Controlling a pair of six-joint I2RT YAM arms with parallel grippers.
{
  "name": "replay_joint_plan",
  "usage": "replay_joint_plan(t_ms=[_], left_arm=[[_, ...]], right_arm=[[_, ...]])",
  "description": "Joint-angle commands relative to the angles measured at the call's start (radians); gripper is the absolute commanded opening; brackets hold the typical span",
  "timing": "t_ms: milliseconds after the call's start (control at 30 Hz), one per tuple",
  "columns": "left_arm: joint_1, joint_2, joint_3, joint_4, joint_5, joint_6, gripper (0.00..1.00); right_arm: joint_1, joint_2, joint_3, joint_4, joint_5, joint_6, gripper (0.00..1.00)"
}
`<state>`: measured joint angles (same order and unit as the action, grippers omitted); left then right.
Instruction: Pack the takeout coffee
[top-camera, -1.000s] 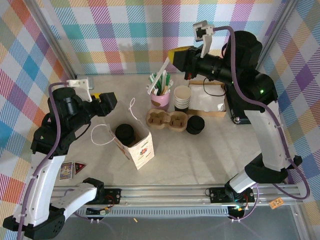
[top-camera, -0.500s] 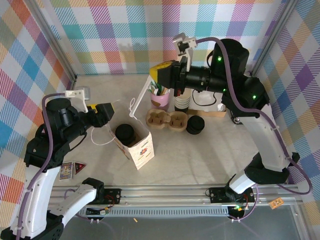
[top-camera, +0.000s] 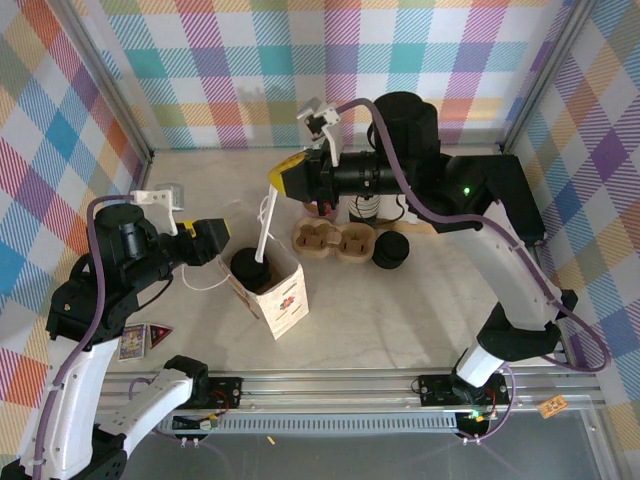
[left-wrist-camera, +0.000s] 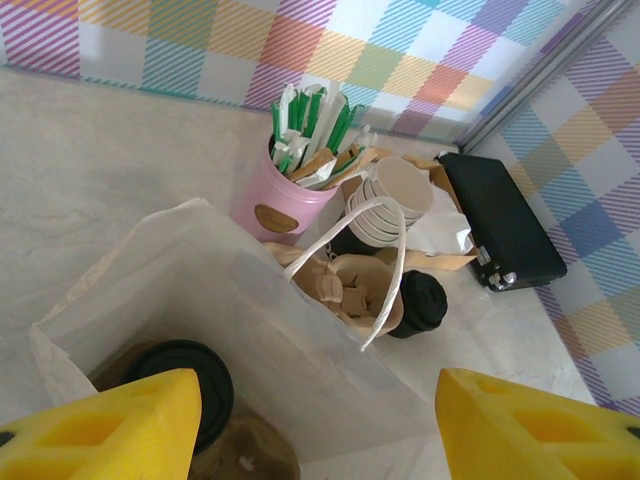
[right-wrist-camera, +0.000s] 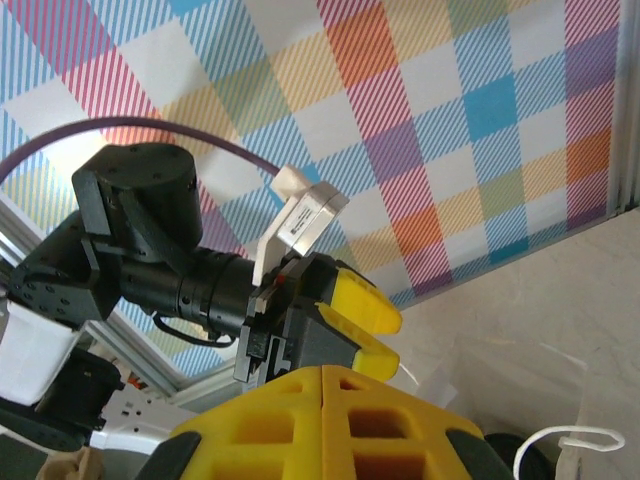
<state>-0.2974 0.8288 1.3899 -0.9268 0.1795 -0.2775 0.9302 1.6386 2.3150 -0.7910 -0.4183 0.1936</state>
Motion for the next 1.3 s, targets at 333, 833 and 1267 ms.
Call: replay_joint_plan(t_ms=[333, 833, 1267], left_arm=[[0.011, 0.001, -0.022, -0.038, 0.037, -0.016, 0.63], [0.011, -0.017, -0.043, -0.060, 0.043, -0.028, 0.62], [0.010, -0.030, -0.080, -0.056, 0.050, -0.029, 0.62]], right_arm=[[0.057, 0.043, -0.006, -0.094, -0.005, -0.115, 0.00], [0.077, 0.110, -0.014, -0.166, -0.005, -0.126, 0.00], [0.086, 0.184, 0.052, -0.250, -0.004, -0.167, 0.00]])
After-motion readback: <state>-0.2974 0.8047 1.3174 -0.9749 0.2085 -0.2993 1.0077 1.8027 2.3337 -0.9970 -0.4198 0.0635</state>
